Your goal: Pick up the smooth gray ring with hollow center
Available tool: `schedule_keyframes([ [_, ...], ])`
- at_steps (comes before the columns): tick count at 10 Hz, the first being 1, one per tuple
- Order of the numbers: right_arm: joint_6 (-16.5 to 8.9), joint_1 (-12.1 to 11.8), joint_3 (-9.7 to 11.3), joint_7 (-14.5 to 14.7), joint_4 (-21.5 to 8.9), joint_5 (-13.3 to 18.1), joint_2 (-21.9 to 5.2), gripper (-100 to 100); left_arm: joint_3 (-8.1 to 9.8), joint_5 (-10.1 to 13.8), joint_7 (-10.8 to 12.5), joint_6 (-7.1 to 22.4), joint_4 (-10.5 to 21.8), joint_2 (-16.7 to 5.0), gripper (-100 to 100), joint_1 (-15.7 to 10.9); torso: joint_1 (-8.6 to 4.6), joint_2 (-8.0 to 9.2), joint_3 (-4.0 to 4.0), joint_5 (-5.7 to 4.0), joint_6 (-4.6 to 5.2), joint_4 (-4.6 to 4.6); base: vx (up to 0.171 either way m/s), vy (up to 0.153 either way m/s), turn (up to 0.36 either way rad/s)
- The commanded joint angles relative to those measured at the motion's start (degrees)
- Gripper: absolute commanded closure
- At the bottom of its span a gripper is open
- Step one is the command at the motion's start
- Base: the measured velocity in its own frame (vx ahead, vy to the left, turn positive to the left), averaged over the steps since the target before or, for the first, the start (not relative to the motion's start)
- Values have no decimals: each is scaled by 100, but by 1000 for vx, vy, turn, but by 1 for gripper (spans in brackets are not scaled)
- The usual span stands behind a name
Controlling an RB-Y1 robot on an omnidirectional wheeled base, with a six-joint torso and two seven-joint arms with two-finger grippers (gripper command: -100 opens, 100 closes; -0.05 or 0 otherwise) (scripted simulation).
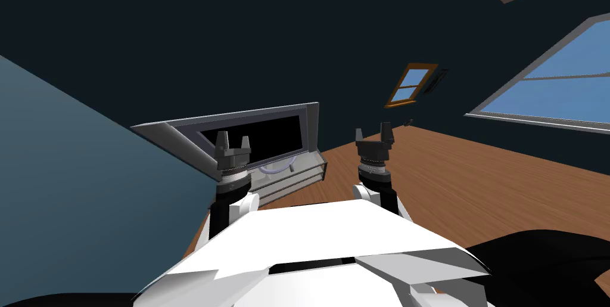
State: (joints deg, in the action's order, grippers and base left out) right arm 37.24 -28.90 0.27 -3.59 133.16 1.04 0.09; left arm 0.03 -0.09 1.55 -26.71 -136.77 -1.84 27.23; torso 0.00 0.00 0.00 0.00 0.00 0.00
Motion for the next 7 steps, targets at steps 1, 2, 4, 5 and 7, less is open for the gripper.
schedule_keyframes([
  [1, 0, 0, 0, 0, 0, 0, 0, 0, -62, 98, 34, 115, 122, -200, -100, -15, 0, 0, 0, 0, 0, 0, -8, 7, -132],
  [2, 0, 1, 0, 0, 0, 0, 0, 0, -103, 162, 56, 190, 198, -297, -100, -25, 3, 2, 1, 0, 3, 0, -16, 19, -136],
  [4, 0, 0, 0, 0, 0, 0, 0, 0, -212, 333, 113, 388, 396, -501, -100, -51, 10, 7, 4, 2, 1, 1, -27, 20, -135],
  [5, 0, 1, 0, 0, 0, 0, 0, 0, -278, 438, 148, 508, 514, -607, -100, -66, 9, 10, 6, 2, 2, 2, -38, 15, -154],
  [7, 0, 1, 0, 0, 0, 0, 0, 0, -433, 680, 227, 784, 781, -834, -100, -97, 9, 13, 7, 2, 2, 3, -36, 23, -212],
])
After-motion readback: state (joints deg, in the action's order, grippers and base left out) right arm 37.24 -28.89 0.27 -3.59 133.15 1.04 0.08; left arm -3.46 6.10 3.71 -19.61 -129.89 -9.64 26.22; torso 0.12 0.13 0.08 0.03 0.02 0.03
